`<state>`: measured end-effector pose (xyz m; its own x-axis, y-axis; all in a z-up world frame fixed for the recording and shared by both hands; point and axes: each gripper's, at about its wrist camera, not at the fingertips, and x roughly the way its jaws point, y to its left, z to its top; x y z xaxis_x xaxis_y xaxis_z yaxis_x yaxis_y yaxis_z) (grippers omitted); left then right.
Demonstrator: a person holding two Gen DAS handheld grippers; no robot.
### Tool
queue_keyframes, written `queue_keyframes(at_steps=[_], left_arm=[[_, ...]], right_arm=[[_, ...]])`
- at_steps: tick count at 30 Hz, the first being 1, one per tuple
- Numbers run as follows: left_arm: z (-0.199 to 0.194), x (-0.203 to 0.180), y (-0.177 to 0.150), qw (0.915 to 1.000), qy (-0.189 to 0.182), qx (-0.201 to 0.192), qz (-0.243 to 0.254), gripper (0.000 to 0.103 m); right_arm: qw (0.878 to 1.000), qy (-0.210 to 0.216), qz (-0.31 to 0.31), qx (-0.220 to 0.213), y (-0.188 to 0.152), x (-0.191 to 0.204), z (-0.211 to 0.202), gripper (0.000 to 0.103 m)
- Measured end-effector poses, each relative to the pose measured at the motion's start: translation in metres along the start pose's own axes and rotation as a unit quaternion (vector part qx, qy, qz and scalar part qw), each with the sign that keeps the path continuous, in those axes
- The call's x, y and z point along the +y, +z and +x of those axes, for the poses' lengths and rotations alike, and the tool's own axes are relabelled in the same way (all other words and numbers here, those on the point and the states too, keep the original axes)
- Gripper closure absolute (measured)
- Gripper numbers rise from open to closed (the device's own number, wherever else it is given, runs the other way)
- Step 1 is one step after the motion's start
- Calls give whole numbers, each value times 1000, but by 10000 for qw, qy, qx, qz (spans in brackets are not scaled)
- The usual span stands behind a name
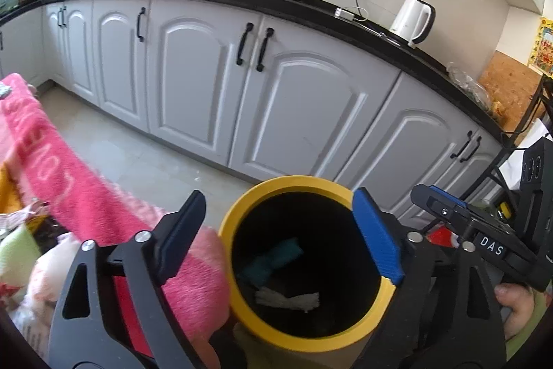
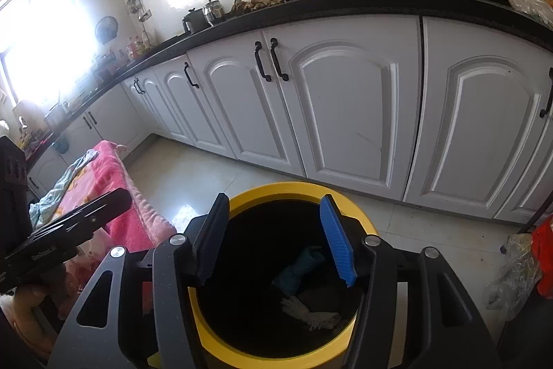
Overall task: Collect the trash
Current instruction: 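Carry the blue sponge over the yellow bin and open the left tool, then move the left tool back over the blanket toward the red plastic bag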
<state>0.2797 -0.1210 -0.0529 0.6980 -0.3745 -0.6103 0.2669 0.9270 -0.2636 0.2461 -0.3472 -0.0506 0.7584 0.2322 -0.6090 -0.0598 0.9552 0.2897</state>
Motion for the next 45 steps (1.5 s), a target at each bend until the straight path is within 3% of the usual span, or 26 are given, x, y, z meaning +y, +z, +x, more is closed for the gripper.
queue_keyframes(at_steps=[2, 6, 14, 17, 45], left_arm=[[-6, 5, 0, 9999, 88, -15, -61, 17], [-20, 14, 1, 9997, 154, -125, -149, 11], [-47, 28, 0, 9986, 328, -288, -293, 11], [-57, 33, 0, 9980, 367, -349, -366, 11], [-154, 92, -21, 9867, 877, -1009, -925, 11]], right_arm=[[10000, 27, -42, -7, 0, 4, 0, 40], [9998, 99, -147, -31, -1, 13, -4, 37], [9990, 290, -348, -47, -1, 34, -12, 34], [9984, 364, -428, -88, -2, 44, -17, 26], [9851, 1013, -1383, -137, -21, 137, -48, 26]])
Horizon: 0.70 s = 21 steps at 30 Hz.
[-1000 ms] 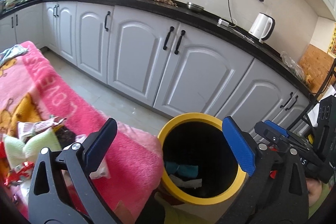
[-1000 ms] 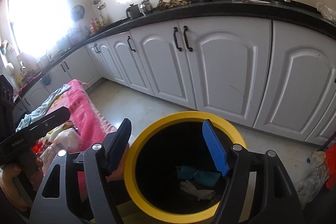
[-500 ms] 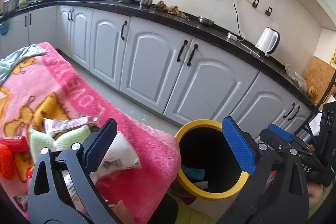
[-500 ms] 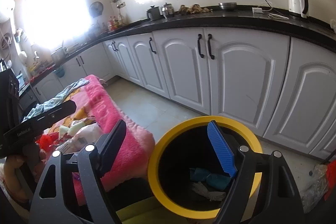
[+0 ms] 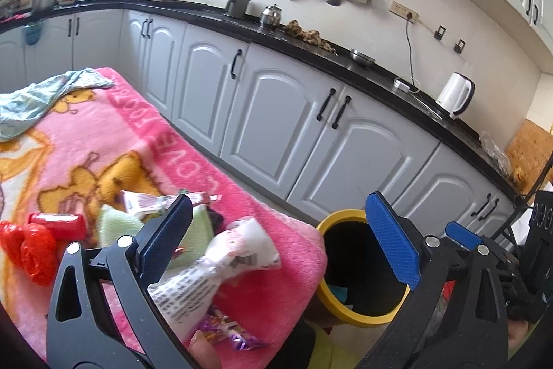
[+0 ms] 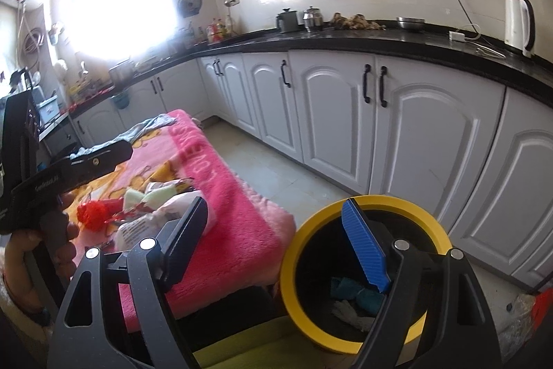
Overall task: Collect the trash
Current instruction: 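Move the left tool back over the blanket toward the red plastic bag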
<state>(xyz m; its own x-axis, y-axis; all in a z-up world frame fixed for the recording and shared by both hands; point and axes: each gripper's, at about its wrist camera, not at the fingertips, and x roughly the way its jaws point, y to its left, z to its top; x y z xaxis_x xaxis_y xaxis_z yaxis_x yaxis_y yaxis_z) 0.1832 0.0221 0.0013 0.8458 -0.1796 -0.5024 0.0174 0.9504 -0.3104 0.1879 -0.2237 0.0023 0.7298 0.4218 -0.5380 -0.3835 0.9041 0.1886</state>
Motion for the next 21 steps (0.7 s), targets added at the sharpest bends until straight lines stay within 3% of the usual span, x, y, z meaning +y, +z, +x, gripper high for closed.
queue_keyframes(at_steps=[21], left_arm=[[-44, 46, -1, 9983, 311, -332, -360, 11]], right_arm=[[9940, 607, -834, 358, -19, 83, 6, 26]])
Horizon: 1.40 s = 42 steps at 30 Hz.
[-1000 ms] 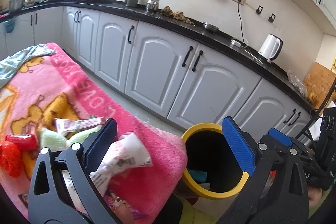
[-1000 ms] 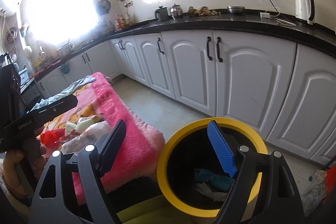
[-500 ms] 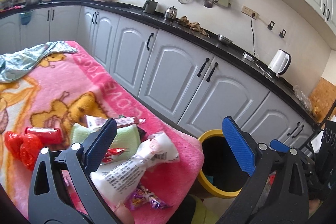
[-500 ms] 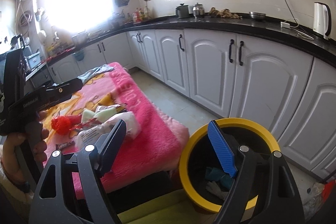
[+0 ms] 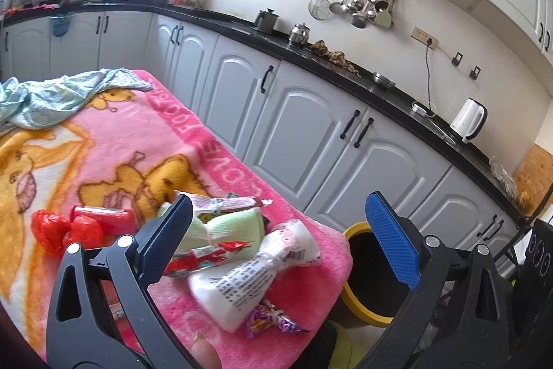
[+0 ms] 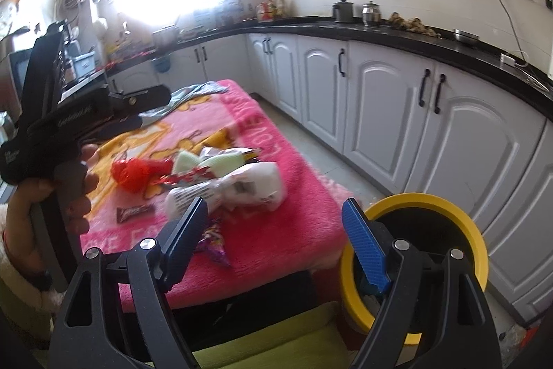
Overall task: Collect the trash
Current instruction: 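Move the left tool back over the blanket toward the red plastic bag, then grasp the red plastic bag with the left tool while the right tool grasps the purple candy wrapper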
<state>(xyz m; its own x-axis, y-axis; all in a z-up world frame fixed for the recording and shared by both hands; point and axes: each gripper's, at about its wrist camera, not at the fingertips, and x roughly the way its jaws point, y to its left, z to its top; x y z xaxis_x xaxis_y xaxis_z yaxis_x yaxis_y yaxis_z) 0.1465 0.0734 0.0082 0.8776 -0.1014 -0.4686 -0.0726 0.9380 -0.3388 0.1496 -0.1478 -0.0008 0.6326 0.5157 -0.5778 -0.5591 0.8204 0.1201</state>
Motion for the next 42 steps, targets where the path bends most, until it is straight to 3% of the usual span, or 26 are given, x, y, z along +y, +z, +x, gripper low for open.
queue_keyframes(at_steps=[22, 31, 42], left_arm=[[-38, 65, 3, 9978, 521, -241, -329, 11], [-44, 102, -8, 9946, 923, -137, -461, 11], [-26, 155, -33, 9860, 1456, 320, -751, 11]], right_arm=[[9944, 600, -756, 420, -17, 83, 21, 26], [9910, 732, -948, 604, -25, 103, 31, 26], [9896, 594, -1015, 825, -37, 101, 58, 26]])
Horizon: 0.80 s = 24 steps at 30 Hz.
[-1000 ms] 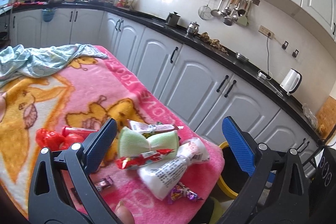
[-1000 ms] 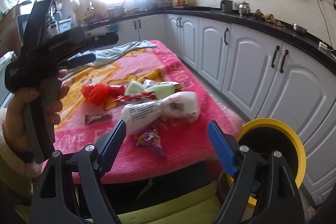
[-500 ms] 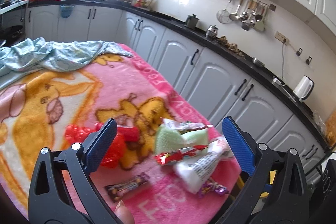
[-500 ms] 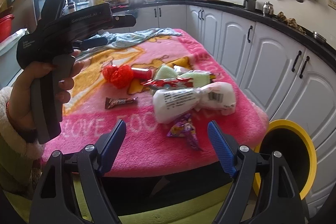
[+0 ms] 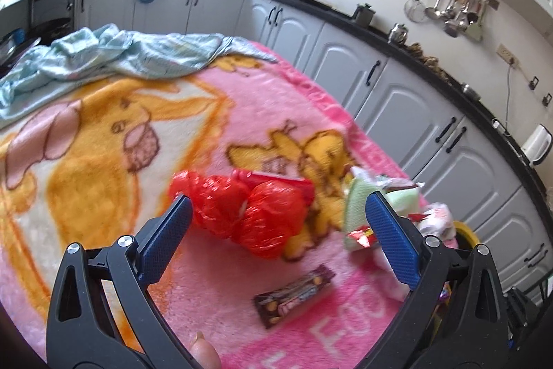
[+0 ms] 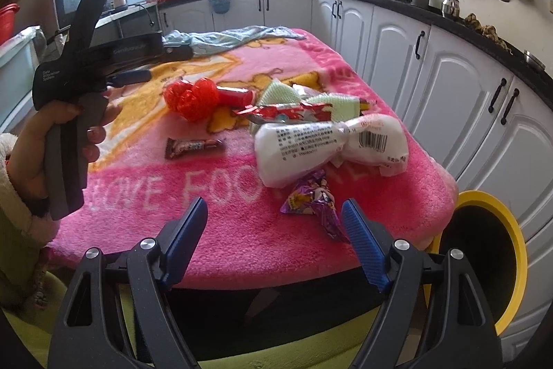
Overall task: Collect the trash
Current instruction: 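Grasp the red plastic bag with the left tool while the right tool grasps the purple candy wrapper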
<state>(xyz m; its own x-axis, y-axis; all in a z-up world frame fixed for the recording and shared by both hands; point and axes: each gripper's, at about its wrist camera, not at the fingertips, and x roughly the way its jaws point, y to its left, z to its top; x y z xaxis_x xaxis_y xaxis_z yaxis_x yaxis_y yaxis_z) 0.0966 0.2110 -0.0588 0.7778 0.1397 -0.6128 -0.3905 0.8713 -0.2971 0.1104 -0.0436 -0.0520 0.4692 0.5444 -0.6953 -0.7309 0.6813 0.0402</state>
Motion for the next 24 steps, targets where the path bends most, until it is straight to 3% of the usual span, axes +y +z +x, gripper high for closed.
queue_keyframes(at_steps=[17, 19, 24], left_arm=[[59, 15, -16, 9967, 290, 734, -200, 11], [65, 22, -17, 9955, 193, 832, -400, 19], [67, 31, -17, 9945, 79, 854, -601, 39]], right_arm=[[9989, -109, 333, 326, -1, -32, 45, 26], [9987, -90, 353, 370, -3, -34, 48, 26], [9985, -77, 359, 399, -4, -38, 51, 44]])
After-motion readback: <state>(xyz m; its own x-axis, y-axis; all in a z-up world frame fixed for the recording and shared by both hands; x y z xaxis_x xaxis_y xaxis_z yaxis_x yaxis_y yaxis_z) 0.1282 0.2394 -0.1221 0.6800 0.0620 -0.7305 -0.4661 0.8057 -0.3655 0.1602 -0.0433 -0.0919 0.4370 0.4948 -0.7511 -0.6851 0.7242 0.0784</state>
